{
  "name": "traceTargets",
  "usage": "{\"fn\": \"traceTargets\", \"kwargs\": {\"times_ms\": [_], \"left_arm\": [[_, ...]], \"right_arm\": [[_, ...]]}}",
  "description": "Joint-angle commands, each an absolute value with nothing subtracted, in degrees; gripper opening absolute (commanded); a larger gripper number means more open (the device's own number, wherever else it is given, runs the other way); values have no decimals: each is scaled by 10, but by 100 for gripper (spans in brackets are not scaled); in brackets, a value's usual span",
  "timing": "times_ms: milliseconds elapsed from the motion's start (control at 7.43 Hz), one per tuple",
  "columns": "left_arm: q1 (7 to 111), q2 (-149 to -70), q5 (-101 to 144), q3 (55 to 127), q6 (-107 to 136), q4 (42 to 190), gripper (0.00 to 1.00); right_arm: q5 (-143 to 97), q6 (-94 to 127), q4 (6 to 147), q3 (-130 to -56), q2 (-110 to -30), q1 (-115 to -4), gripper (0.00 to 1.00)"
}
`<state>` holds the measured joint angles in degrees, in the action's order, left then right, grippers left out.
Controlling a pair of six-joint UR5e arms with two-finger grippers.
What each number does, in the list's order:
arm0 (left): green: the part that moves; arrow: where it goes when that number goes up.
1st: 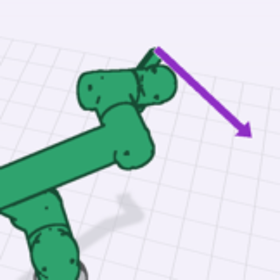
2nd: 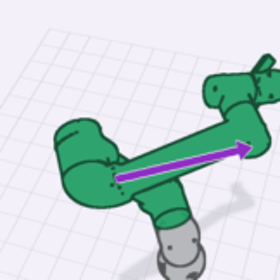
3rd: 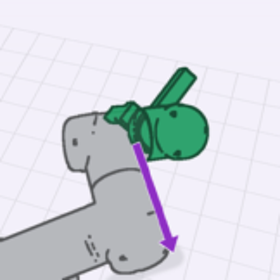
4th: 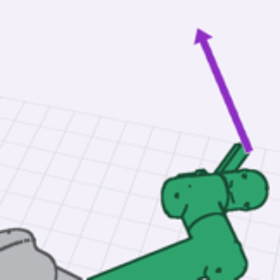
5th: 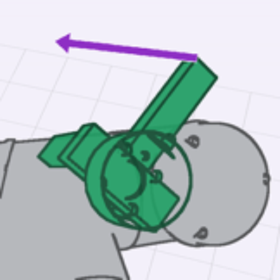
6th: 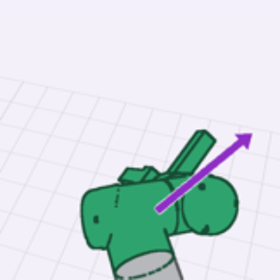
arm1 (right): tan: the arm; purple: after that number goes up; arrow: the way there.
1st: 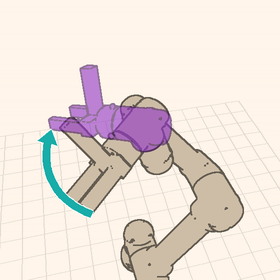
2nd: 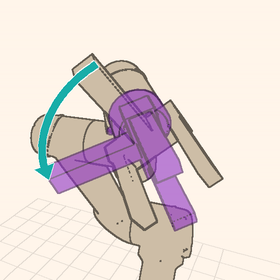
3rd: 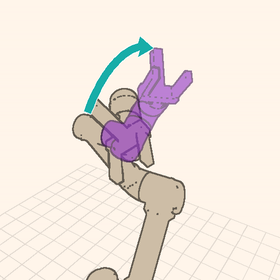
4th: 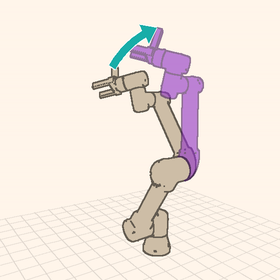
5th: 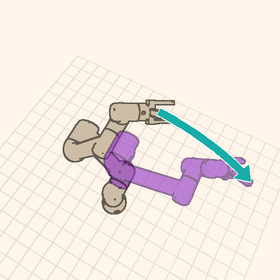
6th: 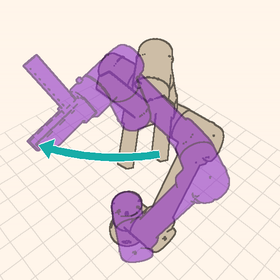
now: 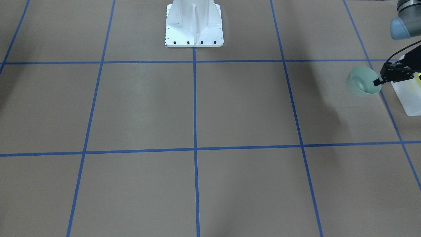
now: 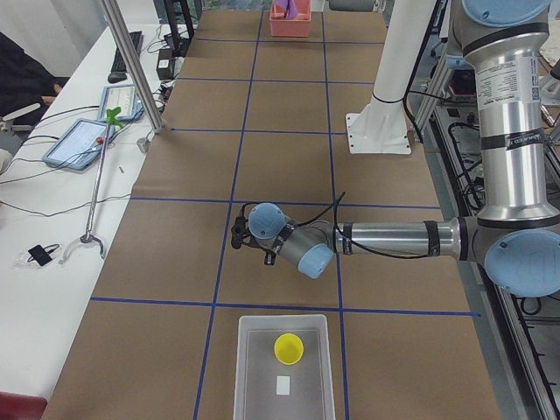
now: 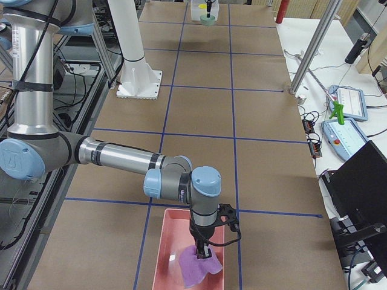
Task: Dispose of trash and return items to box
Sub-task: 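Lower the green cup into the white bin while the right releases the cloth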
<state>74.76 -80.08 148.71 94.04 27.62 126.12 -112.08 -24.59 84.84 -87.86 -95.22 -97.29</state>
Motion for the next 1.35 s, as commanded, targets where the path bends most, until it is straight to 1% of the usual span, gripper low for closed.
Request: {"fn": "traceTargets", "kwargs": {"times_ms": [0, 269, 404, 538, 673, 942, 1077, 1212], "left_arm": [[804, -782, 1504, 935, 240, 1260, 0], [869, -762, 1513, 926, 195, 1247, 0], [908, -761, 1512, 901, 167, 1246, 0], [951, -761, 1508, 854, 131, 1237, 0], [999, -764, 1490, 817, 85, 1206, 0], [1088, -776, 1432, 812, 21, 1091, 0], [1116, -804, 1407, 811, 18, 1018, 0], [1140, -823, 1371, 795, 18, 1001, 0]], "right_arm": [[-1219, -236, 845, -894, -954, -973, 100], [-1298, -147, 848, -938, -960, -974, 100], [-1323, -102, 847, -964, -966, -973, 100], [-1350, -60, 848, -983, -966, -973, 100], [-1367, -36, 848, -992, -965, -971, 100], [-1375, 20, 848, -1018, -964, -952, 100], [-1375, 52, 847, -1033, -965, -941, 100], [-1375, 71, 848, -1042, -965, -934, 100]]}}
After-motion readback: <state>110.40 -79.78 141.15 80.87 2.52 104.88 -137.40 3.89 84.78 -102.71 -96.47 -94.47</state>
